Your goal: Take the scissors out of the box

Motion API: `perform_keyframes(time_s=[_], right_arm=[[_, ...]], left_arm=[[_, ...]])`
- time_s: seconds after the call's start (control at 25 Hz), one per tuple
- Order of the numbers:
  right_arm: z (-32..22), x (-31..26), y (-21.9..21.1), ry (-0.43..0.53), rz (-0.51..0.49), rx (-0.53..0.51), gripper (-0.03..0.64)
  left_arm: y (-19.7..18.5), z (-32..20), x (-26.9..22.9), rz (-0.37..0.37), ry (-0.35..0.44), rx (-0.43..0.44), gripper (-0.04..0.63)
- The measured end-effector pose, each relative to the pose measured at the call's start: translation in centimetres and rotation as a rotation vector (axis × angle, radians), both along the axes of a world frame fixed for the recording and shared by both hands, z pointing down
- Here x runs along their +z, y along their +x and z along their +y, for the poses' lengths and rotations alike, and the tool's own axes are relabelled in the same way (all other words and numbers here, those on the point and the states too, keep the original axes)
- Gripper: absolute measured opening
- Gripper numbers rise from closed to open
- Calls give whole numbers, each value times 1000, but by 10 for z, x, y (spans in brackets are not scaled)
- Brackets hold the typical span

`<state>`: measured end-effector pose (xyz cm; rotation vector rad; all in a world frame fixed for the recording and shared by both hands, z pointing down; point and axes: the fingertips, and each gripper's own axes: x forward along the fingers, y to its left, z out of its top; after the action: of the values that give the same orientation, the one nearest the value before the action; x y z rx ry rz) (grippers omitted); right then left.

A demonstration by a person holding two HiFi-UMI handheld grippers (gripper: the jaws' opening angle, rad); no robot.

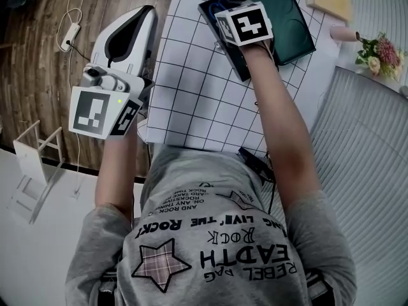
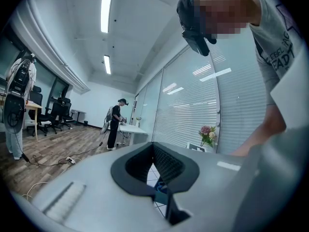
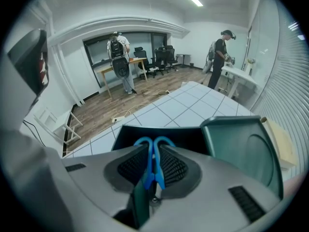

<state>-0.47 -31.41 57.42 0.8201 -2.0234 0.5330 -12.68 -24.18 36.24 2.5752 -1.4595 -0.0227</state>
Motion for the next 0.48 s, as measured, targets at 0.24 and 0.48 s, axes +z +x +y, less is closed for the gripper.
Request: perform_keyframes(time_s=[0.24,0.48], right_arm=[[-1,-16,4,29,-21,14,86],[0,-34,13,68,-48,34,86]], left_arm=[[7,4,-7,2,12,8,9],[11,10,-15,2,24,8,9]])
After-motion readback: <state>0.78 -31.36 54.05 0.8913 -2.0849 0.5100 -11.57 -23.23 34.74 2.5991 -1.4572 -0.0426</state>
